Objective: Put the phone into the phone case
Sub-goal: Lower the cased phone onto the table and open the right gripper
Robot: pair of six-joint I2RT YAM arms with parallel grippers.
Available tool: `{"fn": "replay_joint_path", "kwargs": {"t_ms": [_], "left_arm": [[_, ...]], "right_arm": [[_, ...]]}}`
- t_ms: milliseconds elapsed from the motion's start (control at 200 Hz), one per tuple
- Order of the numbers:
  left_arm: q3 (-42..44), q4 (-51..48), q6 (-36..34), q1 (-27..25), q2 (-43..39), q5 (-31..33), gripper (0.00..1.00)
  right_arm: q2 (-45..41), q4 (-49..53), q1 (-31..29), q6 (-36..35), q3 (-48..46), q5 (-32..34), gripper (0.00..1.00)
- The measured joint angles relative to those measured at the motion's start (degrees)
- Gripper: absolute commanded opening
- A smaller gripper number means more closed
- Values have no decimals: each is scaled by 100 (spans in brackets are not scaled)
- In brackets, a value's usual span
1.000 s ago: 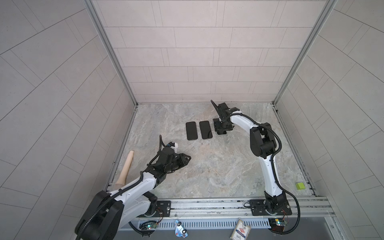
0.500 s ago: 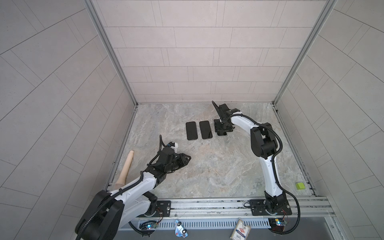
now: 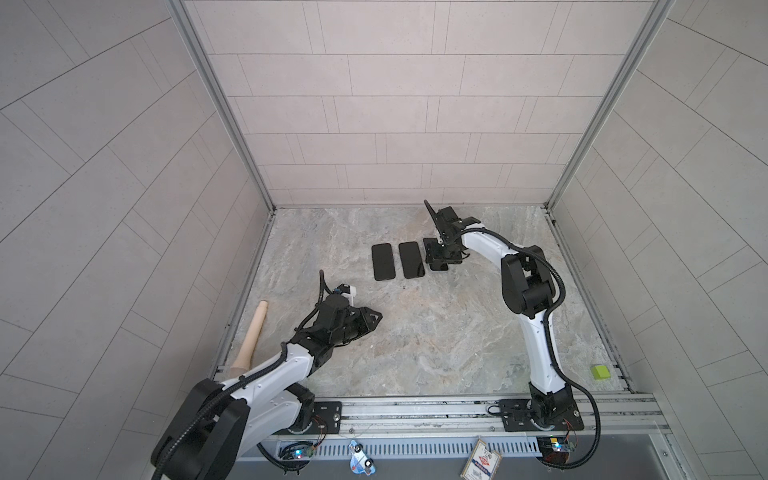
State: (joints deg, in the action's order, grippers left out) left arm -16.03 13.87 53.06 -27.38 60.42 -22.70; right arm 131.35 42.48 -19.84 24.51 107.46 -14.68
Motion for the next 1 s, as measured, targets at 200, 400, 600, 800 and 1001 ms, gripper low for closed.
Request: {"fn": "replay_joint_path", "kwargs": {"t_ms": [200,400,600,800,1001], "left_arm": [[0,2,0,0,7,-4,34],[0,2,0,0,7,-11,34],[0,2,0,0,7,-13,34],[0,2,0,0,7,-15,34],[0,0,0,0,2,-15,34]], "right_arm": [[22,72,-2,35,59,61,76],[24,175,4,118,63,223,85],[24,247,13,140,101,315,100],[24,284,13,138,107,367,100],[-203,247,31,138,-249,472,100]]}}
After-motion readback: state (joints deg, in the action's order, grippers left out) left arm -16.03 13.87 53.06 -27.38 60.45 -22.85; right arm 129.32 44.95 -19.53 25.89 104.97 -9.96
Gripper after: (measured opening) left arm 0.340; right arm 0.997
